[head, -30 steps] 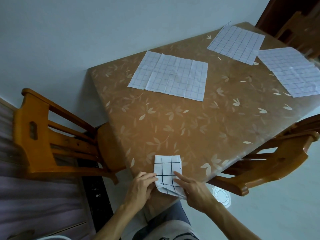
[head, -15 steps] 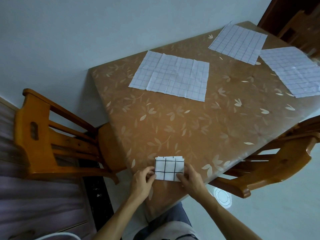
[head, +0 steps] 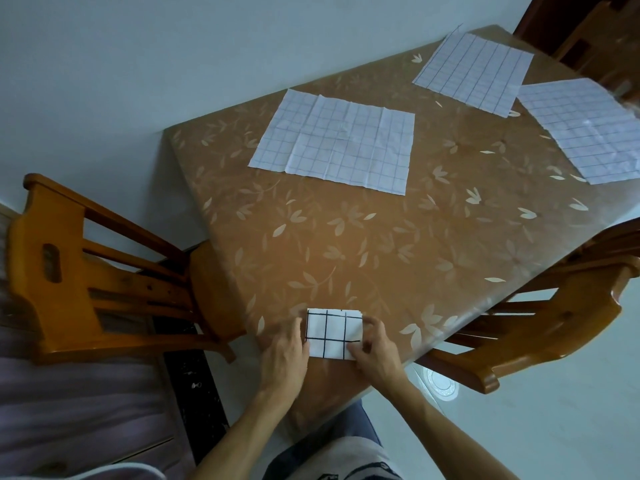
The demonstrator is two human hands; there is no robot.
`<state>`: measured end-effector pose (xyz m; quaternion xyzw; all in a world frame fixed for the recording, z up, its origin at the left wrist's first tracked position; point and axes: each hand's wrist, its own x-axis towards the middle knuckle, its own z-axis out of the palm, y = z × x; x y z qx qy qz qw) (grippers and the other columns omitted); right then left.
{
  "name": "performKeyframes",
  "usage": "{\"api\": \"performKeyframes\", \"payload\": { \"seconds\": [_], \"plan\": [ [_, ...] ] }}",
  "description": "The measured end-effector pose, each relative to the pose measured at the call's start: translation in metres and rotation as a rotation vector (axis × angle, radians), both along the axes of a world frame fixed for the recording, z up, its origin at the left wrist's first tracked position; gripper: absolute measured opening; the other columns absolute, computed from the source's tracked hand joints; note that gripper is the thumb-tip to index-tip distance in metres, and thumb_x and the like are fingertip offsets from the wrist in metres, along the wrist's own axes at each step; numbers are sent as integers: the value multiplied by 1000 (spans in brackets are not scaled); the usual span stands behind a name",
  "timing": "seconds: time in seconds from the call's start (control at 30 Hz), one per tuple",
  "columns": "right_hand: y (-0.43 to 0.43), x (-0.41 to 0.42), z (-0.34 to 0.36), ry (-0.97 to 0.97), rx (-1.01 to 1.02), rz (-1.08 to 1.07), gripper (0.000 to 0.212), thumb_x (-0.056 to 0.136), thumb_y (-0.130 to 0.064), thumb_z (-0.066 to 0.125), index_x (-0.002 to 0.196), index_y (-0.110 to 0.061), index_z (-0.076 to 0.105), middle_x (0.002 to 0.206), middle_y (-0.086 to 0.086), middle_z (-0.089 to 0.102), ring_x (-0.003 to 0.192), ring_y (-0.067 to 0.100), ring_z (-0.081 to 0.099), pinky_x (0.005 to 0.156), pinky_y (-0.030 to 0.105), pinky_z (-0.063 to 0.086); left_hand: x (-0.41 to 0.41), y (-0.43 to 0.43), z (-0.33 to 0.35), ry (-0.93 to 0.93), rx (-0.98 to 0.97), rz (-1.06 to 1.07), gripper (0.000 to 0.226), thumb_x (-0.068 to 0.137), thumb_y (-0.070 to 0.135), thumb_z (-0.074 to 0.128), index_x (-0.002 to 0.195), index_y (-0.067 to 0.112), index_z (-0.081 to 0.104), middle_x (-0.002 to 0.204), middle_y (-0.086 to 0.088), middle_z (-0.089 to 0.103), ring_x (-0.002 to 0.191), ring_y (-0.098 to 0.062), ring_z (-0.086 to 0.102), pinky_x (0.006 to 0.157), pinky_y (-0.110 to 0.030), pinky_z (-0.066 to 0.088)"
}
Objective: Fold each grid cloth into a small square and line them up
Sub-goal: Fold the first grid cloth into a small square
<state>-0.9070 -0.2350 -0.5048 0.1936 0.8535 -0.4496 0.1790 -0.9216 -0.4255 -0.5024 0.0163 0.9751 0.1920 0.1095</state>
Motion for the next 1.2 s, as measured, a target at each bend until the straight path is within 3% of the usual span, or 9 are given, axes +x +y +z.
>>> {"api": "performKeyframes", "payload": {
  "seconds": [0.1, 0.23, 0.37, 0.47, 0.6, 0.7, 0.93, 1.07, 1.2],
  "plan": [
    [0, 1, -2, 8, -7, -20, 52, 90, -26, 61, 134, -31, 34, 99, -5, 64, 88, 16, 65, 83, 35, 57, 1, 4, -7, 193, -171, -264, 65, 67, 4, 81, 125, 15, 54, 112, -11, 63, 93, -28, 63, 70, -36, 58],
    [-2, 7, -1, 93, 9, -29, 50, 91, -23, 62, 134, -24, 38, 113, -1, 64, 93, 14, 63, 80, 27, 54, 1, 8, -9, 248, -195, -490, 50, 61, 3, 84, 106, 17, 69, 124, -6, 65, 118, -28, 61, 87, -42, 57],
    [-4, 15, -9, 383, 458, 162, 49, 85, -19, 66, 131, -14, 47, 114, 5, 56, 95, 24, 60, 76, 38, 56, -2, 4, -11, 183, -171, -509, 56, 58, 4, 87, 108, 19, 67, 123, -3, 67, 119, -25, 62, 87, -41, 57],
    [-20, 11, -16, 573, 592, 400, 45, 86, -18, 53, 130, -10, 57, 133, 12, 59, 118, 30, 60, 92, 44, 55, -7, 0, -11, 165, -153, -523, 71, 59, 8, 86, 123, 18, 57, 126, -4, 67, 118, -24, 63, 84, -41, 59],
    [-40, 10, -28, 462, 597, 602, 57, 97, -33, 36, 149, -10, 40, 158, 7, 32, 145, 23, 32, 118, 40, 31, -5, -4, -17, 129, -219, -544, 62, 73, 17, 78, 133, 12, 61, 143, -5, 57, 130, -20, 56, 94, -41, 54],
    [-36, 13, -33, 339, 613, 611, 64, 102, -51, 27, 151, -10, 37, 159, 6, 30, 147, 21, 27, 119, 38, 14, -1, -14, -24, 116, -239, -559, 60, 86, 21, 50, 146, 15, 47, 158, -1, 38, 143, -17, 39, 106, -43, 46],
    [0, 15, -25, 210, 654, 563, 70, 101, -60, 23, 155, -15, 27, 162, 2, 21, 149, 19, 20, 116, 43, 17, 1, -14, -18, 5, -314, -513, 98, 83, 22, 70, 159, 24, 6, 167, 1, -1, 153, -18, 13, 113, -50, 33],
    [-1, 13, -16, 201, 672, 509, 67, 103, -51, 13, 150, -10, 39, 158, 7, 32, 145, 24, 33, 115, 44, 22, -4, -6, -12, 31, -293, -446, 74, 88, 27, 63, 153, 27, 29, 164, -8, 22, 139, -28, 37, 98, -47, 47],
    [-6, 17, -6, 198, 566, 320, 53, 98, -35, 42, 146, -13, 40, 149, 12, 42, 129, 33, 48, 105, 44, 42, 0, 1, -1, 54, -138, -190, 56, 88, 21, 65, 140, 21, 45, 140, -9, 46, 115, -26, 57, 87, -35, 53]
  ]
}}
